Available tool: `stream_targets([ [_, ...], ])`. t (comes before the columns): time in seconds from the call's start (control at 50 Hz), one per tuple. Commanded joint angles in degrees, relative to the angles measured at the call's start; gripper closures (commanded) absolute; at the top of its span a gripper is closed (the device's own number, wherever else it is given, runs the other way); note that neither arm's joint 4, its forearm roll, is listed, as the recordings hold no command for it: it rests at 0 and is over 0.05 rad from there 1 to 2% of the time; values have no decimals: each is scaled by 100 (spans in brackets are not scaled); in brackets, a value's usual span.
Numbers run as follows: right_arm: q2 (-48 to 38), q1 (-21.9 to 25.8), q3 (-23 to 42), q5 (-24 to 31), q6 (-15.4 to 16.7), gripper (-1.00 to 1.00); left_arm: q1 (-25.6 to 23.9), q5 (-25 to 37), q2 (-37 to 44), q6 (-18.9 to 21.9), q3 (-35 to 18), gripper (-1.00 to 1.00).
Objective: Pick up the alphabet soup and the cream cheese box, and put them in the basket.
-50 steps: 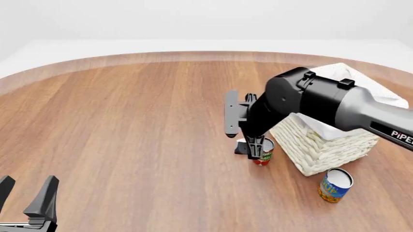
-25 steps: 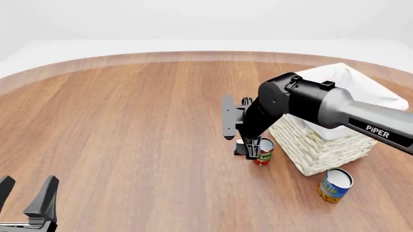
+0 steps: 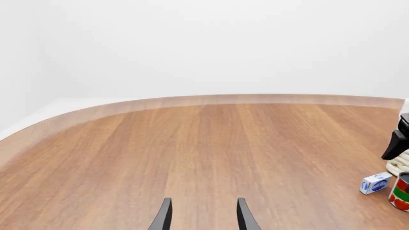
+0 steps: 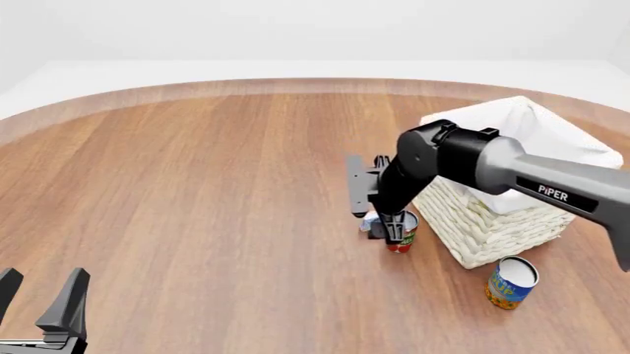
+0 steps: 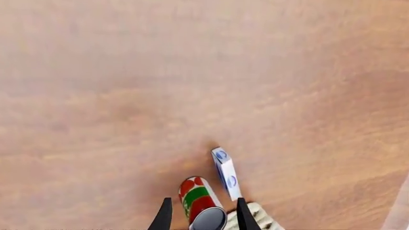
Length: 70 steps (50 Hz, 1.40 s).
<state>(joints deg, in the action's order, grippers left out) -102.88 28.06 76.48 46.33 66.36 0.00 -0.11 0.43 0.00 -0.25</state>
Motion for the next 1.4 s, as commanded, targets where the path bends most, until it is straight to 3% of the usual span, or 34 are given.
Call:
stream_targets([
  [0.02, -126, -163, 52, -40, 240, -100, 0, 0, 0, 0, 0, -100],
  [0.66, -403, 61, 349, -15, 162, -100, 0, 0, 0, 0, 0, -100],
  [1.4, -533, 135, 242, -185, 235, -100, 0, 0, 0, 0, 0, -100],
])
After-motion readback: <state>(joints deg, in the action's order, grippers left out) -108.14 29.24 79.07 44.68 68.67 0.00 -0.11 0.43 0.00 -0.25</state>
